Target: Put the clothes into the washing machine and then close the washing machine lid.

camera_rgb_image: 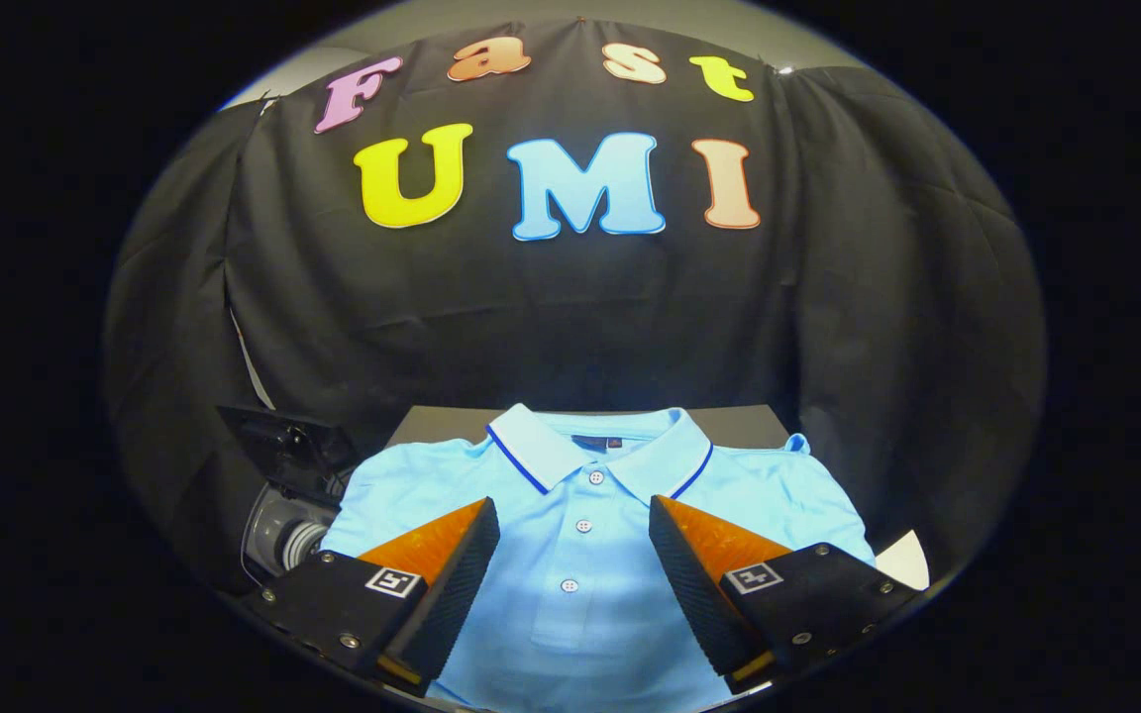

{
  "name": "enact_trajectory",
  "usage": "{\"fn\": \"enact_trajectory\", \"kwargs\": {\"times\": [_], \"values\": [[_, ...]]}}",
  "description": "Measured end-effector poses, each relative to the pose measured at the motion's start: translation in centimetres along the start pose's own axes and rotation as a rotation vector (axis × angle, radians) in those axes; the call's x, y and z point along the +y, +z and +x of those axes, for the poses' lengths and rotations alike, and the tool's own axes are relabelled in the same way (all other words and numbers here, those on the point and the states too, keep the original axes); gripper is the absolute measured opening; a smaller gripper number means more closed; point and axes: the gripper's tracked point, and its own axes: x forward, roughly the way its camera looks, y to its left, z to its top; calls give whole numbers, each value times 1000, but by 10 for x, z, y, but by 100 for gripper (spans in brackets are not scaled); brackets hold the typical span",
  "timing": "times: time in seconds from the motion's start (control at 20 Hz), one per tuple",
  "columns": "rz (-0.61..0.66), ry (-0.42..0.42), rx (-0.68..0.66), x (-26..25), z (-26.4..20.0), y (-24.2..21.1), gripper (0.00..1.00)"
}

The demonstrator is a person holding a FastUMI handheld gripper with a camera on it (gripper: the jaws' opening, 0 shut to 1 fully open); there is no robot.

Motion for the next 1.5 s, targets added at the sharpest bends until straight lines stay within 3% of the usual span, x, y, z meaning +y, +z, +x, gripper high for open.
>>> {"fn": "enact_trajectory", "kwargs": {"times": [0.4,0.7,0.75,0.8,0.95,1.0,1.1,1.35,1.5], "values": [[-19,29,135,1,23,-38,96],[-16,18,120,0,22,-39,93],[-20,9,117,1,22,-40,89],[-35,12,113,5,21,-39,75],[-83,40,97,16,22,-41,49],[-75,46,98,17,22,-41,35],[-70,60,103,17,22,-41,21],[12,129,89,16,21,-36,1],[140,192,60,20,16,-28,0]]}}
